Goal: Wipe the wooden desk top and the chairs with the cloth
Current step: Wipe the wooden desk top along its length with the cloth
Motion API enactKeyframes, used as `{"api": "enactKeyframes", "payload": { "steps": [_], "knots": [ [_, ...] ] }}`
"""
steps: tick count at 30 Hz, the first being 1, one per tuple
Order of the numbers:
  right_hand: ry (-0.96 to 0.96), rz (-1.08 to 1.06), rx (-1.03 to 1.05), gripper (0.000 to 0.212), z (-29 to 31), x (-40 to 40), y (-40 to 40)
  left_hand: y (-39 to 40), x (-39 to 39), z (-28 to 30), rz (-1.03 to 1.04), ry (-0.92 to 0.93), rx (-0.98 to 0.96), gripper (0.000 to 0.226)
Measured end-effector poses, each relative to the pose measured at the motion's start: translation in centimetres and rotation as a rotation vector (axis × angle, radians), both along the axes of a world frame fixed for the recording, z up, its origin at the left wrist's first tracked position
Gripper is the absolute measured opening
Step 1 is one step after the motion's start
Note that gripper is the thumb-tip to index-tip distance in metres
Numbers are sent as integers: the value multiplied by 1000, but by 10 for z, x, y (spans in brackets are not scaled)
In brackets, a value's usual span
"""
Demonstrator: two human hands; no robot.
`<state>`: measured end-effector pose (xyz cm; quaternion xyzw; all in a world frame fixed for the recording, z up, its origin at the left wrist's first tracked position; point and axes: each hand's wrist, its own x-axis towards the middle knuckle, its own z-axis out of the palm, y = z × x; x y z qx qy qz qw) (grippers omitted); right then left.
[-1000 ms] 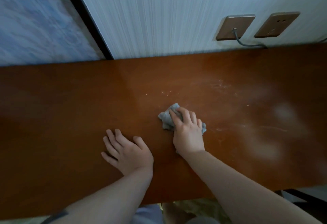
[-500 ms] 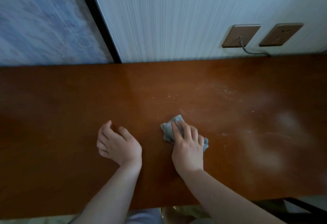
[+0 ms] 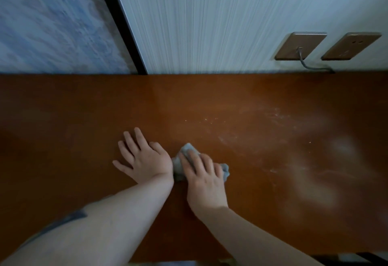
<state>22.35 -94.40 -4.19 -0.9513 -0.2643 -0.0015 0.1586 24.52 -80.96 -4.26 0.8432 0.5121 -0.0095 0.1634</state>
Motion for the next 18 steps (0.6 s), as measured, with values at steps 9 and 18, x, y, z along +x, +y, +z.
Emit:
{"api": "enactKeyframes", "payload": {
  "steps": [9,18],
  "knots": [
    [19,-129,-30,70,3,53,-13,-3,1,2,19,4,17,54],
    [144,354,-83,68,12,88,27,-3,2,0,52,-22,7,51]
  ]
}}
